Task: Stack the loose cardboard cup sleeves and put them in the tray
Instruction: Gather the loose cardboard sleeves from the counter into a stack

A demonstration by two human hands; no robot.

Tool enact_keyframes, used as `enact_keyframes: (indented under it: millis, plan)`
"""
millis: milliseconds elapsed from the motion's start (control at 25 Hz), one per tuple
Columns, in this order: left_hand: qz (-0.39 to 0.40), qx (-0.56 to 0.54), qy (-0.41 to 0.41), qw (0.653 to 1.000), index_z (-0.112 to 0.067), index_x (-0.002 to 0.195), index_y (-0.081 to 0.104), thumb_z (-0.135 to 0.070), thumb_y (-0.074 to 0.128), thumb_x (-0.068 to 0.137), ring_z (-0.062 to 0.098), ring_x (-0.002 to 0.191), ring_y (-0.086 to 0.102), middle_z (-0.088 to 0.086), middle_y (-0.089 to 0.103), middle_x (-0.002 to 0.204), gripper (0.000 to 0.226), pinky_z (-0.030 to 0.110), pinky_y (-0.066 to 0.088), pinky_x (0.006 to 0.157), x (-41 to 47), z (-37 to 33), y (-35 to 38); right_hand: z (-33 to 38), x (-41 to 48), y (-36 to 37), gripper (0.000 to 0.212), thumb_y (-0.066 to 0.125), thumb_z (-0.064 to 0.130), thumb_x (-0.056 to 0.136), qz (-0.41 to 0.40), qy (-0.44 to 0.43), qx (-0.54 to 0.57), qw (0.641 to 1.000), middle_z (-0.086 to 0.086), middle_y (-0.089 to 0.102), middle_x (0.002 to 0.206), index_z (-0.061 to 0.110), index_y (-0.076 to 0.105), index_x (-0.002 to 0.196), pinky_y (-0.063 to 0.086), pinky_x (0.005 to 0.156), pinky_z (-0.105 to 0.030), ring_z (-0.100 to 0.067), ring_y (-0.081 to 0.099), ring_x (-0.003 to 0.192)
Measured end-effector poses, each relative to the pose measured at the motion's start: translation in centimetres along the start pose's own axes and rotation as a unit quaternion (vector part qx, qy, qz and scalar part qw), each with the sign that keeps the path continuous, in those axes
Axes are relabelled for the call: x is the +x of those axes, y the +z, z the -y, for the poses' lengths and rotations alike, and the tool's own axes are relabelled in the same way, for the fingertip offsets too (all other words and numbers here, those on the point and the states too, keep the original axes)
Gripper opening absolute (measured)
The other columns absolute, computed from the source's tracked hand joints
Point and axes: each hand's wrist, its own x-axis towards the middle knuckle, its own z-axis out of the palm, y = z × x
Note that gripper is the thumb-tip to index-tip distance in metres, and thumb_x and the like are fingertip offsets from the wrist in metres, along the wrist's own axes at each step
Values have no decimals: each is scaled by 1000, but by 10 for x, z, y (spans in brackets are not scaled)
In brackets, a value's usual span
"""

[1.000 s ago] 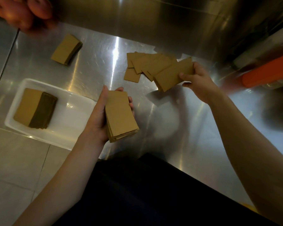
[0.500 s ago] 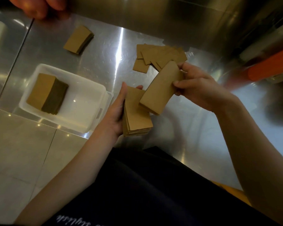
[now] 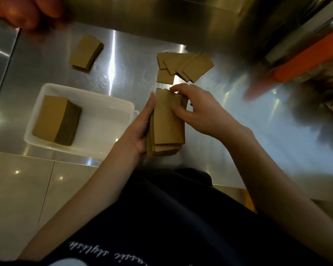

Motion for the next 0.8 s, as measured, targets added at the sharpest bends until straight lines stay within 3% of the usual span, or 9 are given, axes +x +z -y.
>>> enact_keyframes:
  millis: [160,280,480,600,720,800]
  plan:
    - [5,1,-4,1000,-14,124,63,-65,48,83,28,89,74,14,75,103,67,42,61,73,-9,-10,-9,18,-7,19,39,45,35,100,-22,6,-27,999,-1,59,127,22,46,137,38,86,-23,-18,56,110]
    - [13,7,-21,1000,-12,128,62,-64,49,88,29,89,73,15,73,104,66,42,61,73,-14,-11,-12,25,-11,28,31,43,33,101,-30,16,-57,998,-2,59,126,21,49,128,43,87,-26,-20,56,111]
    - [-7,0,-14,1000,-13,109,69,-56,52,92,23,74,73,10,74,87,49,35,61,65,-24,-16,-22,36,-16,41,20,44,33,100,-50,-17,-62,997,-2,59,112,17,53,108,51,86,-39,-19,54,101]
    - [-13,3,-12,1000,-10,93,76,-56,55,89,21,77,70,9,71,88,51,34,60,68,-30,-20,-28,42,-17,41,37,54,53,90,24,-16,-7,1000,6,56,107,21,51,108,51,78,-29,-12,55,90]
    - [-34,11,16,999,-18,100,71,-58,55,92,21,76,71,8,73,87,43,34,60,66,-31,-20,-31,49,-18,35,70,65,73,62,119,-3,6,993,13,47,116,28,44,112,49,79,-26,-10,51,96]
    - [-36,26,18,999,-22,101,69,-62,54,90,22,78,72,7,75,88,45,37,58,67,-30,-20,-31,48,-17,34,80,68,76,52,136,-7,-20,990,16,40,121,29,42,112,48,82,-26,-8,47,102]
